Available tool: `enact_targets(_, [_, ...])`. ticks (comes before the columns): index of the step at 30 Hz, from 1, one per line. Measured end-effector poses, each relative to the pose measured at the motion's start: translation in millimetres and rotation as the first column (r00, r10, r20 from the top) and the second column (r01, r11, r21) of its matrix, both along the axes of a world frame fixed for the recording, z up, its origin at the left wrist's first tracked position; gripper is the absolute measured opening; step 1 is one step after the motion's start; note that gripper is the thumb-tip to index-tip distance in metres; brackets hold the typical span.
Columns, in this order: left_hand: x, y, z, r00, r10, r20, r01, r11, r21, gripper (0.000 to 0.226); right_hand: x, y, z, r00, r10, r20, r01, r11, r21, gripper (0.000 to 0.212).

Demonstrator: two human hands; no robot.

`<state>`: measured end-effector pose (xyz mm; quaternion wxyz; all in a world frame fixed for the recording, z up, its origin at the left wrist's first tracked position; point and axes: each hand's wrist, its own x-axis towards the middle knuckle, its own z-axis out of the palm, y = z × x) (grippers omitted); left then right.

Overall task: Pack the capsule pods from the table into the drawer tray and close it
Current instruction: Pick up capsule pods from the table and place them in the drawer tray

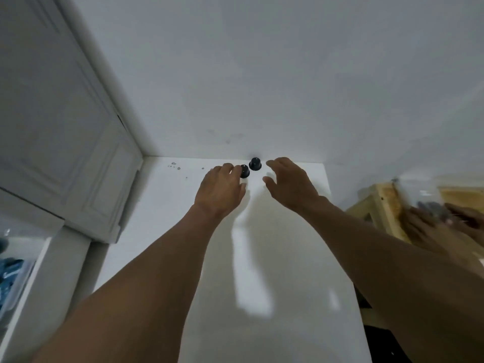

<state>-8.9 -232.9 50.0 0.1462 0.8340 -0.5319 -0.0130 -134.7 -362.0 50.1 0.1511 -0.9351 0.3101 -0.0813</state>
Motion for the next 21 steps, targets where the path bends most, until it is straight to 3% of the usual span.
enact_targets(10, [37,-55,-73,0.987,-0.004,-0.164,0.012,0.999,0.048,0.035,58,-51,-60,0.998,0.061,-0.023,-0.061,0.998,0.019,0.03])
enact_targets(17, [55,-78,-99,0.996,-0.025,-0.087,0.029,0.999,0.039,0.027,77,-66,-88,0.994,0.092,-0.052,-0.091,0.996,0.025,0.023])
enact_targets(21, [59,-84,-105,0.99,-0.034,-0.134,0.035,0.999,0.005,0.021,81,-66,-94,0.997,0.076,-0.018,-0.075,0.997,0.028,0.025])
